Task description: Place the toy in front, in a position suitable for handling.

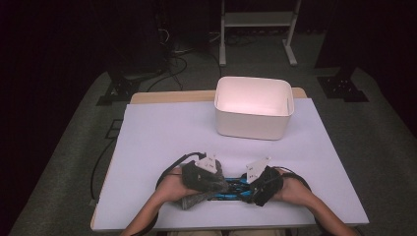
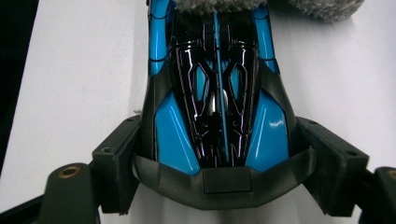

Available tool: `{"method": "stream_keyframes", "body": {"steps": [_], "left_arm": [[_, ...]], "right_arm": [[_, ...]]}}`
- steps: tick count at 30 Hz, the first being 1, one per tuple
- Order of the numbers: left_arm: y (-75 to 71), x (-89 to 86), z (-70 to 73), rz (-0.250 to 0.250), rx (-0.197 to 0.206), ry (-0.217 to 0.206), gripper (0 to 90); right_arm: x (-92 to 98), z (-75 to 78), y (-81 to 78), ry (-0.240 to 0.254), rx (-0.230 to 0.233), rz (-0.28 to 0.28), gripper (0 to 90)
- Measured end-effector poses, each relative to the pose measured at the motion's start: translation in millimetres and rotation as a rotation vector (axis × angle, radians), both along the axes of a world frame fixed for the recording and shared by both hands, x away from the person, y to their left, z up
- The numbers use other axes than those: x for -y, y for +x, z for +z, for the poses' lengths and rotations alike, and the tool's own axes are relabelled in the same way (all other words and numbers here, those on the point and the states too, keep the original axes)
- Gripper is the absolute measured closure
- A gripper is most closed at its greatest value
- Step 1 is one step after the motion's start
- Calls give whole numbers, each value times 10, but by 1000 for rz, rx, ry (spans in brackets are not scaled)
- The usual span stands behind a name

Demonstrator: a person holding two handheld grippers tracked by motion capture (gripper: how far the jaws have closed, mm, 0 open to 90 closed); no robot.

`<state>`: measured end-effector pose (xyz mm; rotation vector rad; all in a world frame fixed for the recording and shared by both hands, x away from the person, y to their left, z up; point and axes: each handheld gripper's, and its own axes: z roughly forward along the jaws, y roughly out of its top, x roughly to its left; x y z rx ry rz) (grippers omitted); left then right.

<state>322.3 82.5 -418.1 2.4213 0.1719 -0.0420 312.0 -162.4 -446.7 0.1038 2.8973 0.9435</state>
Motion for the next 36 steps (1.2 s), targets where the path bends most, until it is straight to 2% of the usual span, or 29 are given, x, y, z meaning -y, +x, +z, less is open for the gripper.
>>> {"method": "stream_keyframes", "body": {"steps": [2, 4, 5, 6, 11, 14, 16, 18, 20, 21, 23, 25, 26, 31, 36], "left_arm": [[33, -168, -47, 57, -7, 5, 773], [38, -235, -57, 73, -16, 8, 772], [28, -331, -74, 105, -19, 17, 771], [17, -358, -78, 112, -15, 18, 769], [-8, -331, -81, 98, -15, 6, 763], [0, -286, -126, 99, -21, 11, 763], [23, -274, -141, 104, -38, -8, 764], [41, -276, -126, 96, -54, -51, 765], [42, -244, -95, 52, -95, -117, 764], [31, -207, -78, 34, -103, -131, 764], [6, -137, -55, 23, -81, -103, 764], [20, -173, -36, 37, -66, -92, 765], [35, -207, -44, 54, -57, -83, 765], [97, -412, -98, 113, -77, -62, 765], [91, -443, -91, 119, -68, -44, 765]], "right_arm": [[23, -13, 7, 17, 0, 4, 223], [34, -15, 10, 21, -2, 4, 222], [33, -8, 11, 14, -5, 1, 219], [31, 0, 8, 6, -12, -10, 215], [90, 6, -83, -8, 22, -76, 194], [160, 13, -89, -5, 8, -97, 210], [169, 14, -71, -2, 0, -85, 214], [149, 22, -45, -12, -1, -65, 219], [92, 24, -13, -13, 8, -35, 223], [46, 20, 11, 1, 3, -17, 224], [-70, 2, 47, 24, 3, 11, 224], [-147, -10, 43, 23, 1, 2, 215], [-149, -13, 30, 25, 8, -6, 213], [-99, -31, 1, 47, 0, -46, 207], [-43, -19, -19, 34, 8, -68, 208]]}}
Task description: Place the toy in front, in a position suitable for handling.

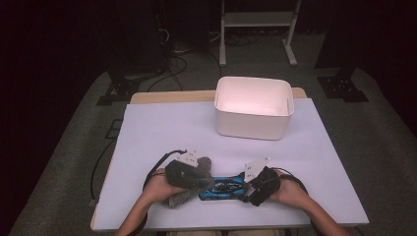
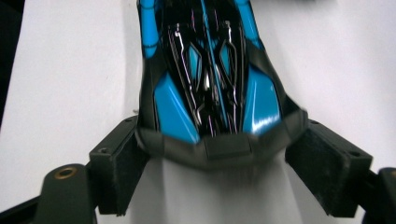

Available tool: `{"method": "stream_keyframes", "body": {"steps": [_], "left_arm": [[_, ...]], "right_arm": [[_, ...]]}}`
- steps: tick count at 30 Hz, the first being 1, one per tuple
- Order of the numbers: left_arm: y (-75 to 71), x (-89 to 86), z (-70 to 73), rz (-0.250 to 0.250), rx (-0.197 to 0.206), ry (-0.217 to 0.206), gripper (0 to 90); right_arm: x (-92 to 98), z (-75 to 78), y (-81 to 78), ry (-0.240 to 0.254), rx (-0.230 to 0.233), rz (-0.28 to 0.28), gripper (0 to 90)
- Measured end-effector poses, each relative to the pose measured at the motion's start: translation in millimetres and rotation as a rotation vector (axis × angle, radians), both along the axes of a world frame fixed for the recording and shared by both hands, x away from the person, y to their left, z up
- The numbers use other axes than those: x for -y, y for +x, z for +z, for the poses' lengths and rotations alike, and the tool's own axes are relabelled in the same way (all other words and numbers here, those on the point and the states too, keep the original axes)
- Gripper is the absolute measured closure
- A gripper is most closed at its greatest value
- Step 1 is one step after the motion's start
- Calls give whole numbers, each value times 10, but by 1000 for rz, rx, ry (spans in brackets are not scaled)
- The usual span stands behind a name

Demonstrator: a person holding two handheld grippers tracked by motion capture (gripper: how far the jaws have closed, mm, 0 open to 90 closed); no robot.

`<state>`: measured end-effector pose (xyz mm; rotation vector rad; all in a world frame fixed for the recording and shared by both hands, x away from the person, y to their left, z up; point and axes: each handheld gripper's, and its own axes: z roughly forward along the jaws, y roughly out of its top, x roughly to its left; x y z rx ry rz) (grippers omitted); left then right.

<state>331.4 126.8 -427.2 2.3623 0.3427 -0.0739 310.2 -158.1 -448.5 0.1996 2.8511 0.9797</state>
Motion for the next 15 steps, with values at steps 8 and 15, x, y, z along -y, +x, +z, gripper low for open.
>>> {"method": "stream_keyframes", "body": {"steps": [8, 15], "left_arm": [[-47, 235, 58, -72, -7, -53, 765], [7, 153, 32, -28, 2, -20, 765]], "right_arm": [[1, -16, 4, 19, -17, 6, 244], [9, -25, 1, 29, -20, -3, 250]]}}
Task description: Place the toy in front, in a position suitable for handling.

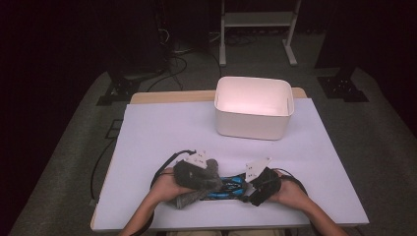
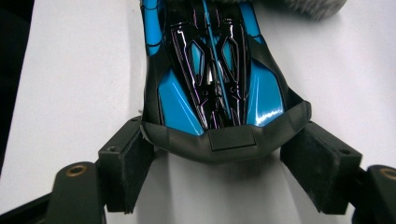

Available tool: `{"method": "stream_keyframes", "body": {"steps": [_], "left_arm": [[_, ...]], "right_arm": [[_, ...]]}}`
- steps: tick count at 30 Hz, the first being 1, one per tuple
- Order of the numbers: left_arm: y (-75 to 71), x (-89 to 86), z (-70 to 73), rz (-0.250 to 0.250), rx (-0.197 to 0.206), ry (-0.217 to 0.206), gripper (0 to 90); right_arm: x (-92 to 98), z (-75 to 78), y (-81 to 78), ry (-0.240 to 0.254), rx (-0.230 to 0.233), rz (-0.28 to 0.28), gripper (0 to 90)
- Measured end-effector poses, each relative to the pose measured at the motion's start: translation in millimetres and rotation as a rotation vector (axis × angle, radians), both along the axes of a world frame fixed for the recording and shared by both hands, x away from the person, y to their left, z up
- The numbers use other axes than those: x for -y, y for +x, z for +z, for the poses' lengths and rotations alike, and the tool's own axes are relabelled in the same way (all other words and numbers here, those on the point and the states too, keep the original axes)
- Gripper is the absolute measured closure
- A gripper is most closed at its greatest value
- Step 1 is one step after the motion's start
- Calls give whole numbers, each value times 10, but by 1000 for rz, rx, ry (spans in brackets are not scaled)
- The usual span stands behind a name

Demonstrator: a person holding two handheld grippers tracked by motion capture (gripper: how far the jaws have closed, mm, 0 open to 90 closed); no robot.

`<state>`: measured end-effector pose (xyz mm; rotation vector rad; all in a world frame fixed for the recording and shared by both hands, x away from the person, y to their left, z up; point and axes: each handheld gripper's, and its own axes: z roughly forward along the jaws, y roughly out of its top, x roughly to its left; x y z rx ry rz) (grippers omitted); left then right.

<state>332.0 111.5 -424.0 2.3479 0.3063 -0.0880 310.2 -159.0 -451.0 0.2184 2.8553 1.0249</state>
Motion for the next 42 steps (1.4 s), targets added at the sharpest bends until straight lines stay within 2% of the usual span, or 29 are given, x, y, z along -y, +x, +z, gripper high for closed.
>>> {"method": "stream_keyframes", "body": {"steps": [1, 2, 3, 6, 7, 8, 9, 11, 12, 13, 17, 18, 20, 21, 22, 24, 25, 27, 28, 30, 31, 33, 35, 38, 42], "left_arm": [[0, 0, 0, 0, 0, 0, 764], [15, -38, -24, 9, -27, -21, 765], [1, -24, -22, 3, -24, -19, 764], [-100, 104, 25, -70, -27, -35, 761], [-100, 104, 25, -70, -27, -35, 759], [-174, 213, 50, -104, 9, 3, 757], [-181, 235, 59, -108, 20, 12, 758], [-174, 233, 59, -109, 16, 13, 758], [-155, 199, 43, -107, 6, -3, 762], [-150, 176, 42, -105, 5, 0, 762], [-137, 36, 47, -85, 30, 54, 761], [-125, -13, 34, -77, 26, 64, 761], [-93, -105, 19, -67, -11, 69, 761], [-83, -129, 28, -74, -18, 91, 764], [-93, -133, 39, -81, -18, 114, 766], [-93, -133, 39, -81, -18, 114, 767], [-136, -56, 58, -98, 2, 111, 767], [-154, 60, 85, -131, 2, 89, 767], [-154, 60, 85, -131, 2, 89, 767], [-170, 295, 114, -175, 14, 89, 767], [-170, 295, 114, -175, 14, 89, 767], [-155, 493, 142, -205, 21, 89, 767], [-137, 580, 150, -214, 22, 94, 768], [-114, 591, 157, -225, 16, 102, 769], [-116, 516, 180, -205, 25, 103, 769]], "right_arm": [[-2, -3, 0, 7, -18, -10, 248], [-5, -9, 12, 16, -32, -11, 245], [-9, -14, 18, 21, -32, -10, 241], [-36, -20, 14, 22, -32, -21, 230], [-36, -20, 14, 22, -32, -21, 230], [-39, -27, 16, 28, -34, -22, 228], [-36, -29, 17, 31, -37, -23, 224], [-33, -34, 18, 34, -39, -24, 222], [-32, -46, 21, 46, -45, -28, 222], [-35, -46, 18, 47, -42, -26, 228], [-39, -40, 22, 40, -42, -19, 238], [-36, -42, 22, 42, -41, -18, 238], [-33, -45, 19, 46, -42, -19, 239], [-33, -44, 21, 44, -40, -17, 238], [-35, -43, 21, 43, -39, -17, 238], [-36, -43, 20, 43, -39, -17, 238], [-32, -48, 17, 48, -42, -22, 238], [-33, -50, 13, 50, -43, -24, 237], [-34, -50, 14, 50, -41, -25, 237], [-37, -50, 8, 48, -41, -30, 237], [-37, -50, 8, 48, -41, -30, 237], [-35, -55, 2, 56, -40, -35, 236], [-33, -57, 4, 58, -40, -34, 236], [-24, -61, 6, 64, -45, -33, 234], [-16, -64, 12, 70, -44, -30, 233]]}}
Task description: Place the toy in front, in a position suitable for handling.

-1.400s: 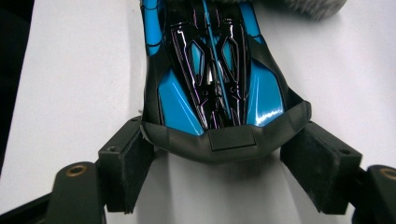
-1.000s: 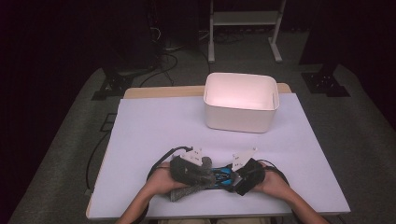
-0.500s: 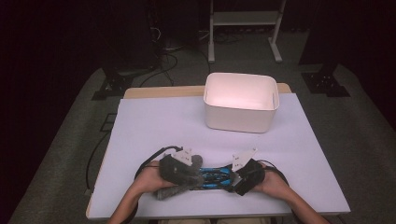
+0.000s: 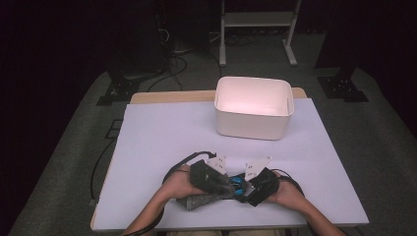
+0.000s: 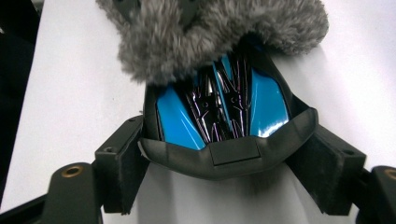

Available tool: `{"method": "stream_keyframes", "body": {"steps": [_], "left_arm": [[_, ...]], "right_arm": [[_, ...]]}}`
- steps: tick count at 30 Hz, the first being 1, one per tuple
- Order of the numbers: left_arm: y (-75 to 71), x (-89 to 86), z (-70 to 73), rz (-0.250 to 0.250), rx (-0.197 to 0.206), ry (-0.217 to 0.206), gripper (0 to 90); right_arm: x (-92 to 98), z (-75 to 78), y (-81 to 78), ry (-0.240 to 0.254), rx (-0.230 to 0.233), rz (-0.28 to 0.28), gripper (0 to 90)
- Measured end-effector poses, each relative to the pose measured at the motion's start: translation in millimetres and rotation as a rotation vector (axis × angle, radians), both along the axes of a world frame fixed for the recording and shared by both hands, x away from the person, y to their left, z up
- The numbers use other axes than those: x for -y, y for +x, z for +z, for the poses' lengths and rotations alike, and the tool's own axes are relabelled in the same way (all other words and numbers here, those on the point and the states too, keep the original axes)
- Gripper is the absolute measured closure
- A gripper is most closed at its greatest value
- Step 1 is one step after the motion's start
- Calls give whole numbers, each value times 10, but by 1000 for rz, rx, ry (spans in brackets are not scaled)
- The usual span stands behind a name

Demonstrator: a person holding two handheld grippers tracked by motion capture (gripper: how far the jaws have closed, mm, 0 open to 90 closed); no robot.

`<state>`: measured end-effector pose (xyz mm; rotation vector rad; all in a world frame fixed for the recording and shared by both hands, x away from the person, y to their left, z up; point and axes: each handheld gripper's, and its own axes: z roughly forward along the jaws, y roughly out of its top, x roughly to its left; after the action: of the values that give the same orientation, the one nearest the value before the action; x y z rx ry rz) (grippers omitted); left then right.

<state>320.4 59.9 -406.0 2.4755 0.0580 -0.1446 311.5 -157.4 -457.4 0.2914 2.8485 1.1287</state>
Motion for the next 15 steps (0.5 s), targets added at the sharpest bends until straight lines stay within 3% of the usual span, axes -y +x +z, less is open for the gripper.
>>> {"method": "stream_keyframes", "body": {"steps": [5, 11, 15], "left_arm": [[12, 149, -11, 6, -12, 16, 769], [71, 424, -30, -24, -1, 38, 769], [93, 392, -31, -24, -15, 31, 774]], "right_arm": [[-8, 2, 3, 8, -9, -6, 234], [-4, -8, -10, 19, -8, -17, 234], [8, -12, -11, 25, -13, -19, 235]]}}
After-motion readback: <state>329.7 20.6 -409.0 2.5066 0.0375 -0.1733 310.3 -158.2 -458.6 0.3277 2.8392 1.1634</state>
